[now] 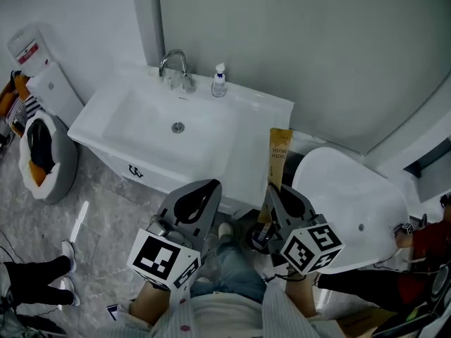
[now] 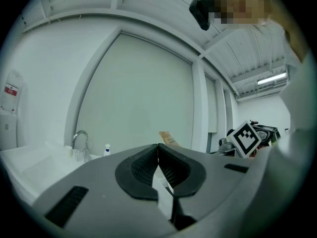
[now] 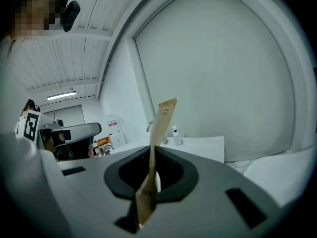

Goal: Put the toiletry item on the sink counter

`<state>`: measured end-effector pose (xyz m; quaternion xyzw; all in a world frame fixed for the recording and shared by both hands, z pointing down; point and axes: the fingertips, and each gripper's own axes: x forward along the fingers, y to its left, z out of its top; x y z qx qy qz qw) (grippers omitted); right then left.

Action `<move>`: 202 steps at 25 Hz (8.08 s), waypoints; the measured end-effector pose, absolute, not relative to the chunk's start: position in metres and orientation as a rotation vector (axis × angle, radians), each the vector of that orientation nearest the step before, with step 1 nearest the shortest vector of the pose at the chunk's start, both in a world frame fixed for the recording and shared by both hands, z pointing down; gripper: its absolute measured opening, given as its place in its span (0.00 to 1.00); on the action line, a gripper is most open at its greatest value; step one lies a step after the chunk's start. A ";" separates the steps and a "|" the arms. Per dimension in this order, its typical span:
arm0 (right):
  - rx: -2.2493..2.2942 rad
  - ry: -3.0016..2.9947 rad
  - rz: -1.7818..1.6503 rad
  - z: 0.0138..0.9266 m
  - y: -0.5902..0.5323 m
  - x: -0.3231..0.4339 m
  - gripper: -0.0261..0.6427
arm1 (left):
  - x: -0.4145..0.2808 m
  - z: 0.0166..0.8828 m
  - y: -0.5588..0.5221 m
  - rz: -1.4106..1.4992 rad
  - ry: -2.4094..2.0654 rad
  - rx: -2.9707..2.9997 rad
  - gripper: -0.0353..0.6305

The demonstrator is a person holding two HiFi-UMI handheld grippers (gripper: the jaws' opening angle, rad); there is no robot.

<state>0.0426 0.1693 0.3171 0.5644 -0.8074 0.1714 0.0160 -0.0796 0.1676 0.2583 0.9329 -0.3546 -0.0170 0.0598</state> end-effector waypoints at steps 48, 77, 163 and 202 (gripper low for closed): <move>1.759 -2.395 0.592 0.326 -0.078 0.151 0.09 | 0.046 0.269 -0.088 0.021 -0.902 2.826 0.08; 1.284 -2.266 0.598 0.419 -0.179 0.151 0.09 | 0.052 0.326 -0.153 0.130 -0.907 2.705 0.08; 0.750 -2.099 0.495 0.536 -0.225 0.166 0.24 | 0.057 0.366 -0.160 0.191 -0.922 2.626 0.08; 1.512 -2.576 0.472 0.322 -0.083 0.099 0.12 | 0.043 0.314 -0.056 0.089 -0.891 2.733 0.08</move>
